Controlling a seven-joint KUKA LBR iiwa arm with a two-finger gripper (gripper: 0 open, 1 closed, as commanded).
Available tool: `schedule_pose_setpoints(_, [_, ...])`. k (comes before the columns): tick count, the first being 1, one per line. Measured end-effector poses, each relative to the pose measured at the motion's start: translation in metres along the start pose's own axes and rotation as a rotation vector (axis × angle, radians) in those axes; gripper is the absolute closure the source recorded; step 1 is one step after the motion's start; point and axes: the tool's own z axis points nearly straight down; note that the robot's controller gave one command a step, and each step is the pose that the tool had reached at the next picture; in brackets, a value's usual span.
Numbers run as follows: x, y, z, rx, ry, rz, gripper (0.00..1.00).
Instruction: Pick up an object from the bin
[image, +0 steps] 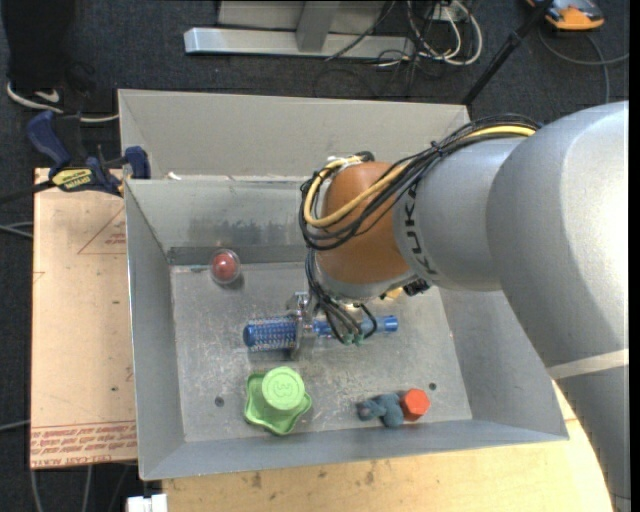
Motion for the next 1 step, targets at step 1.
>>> schedule_pose_setpoints(1, [-0.0200,-0.0177,-0.1560,-0.001,-0.009,0.010,1.00])
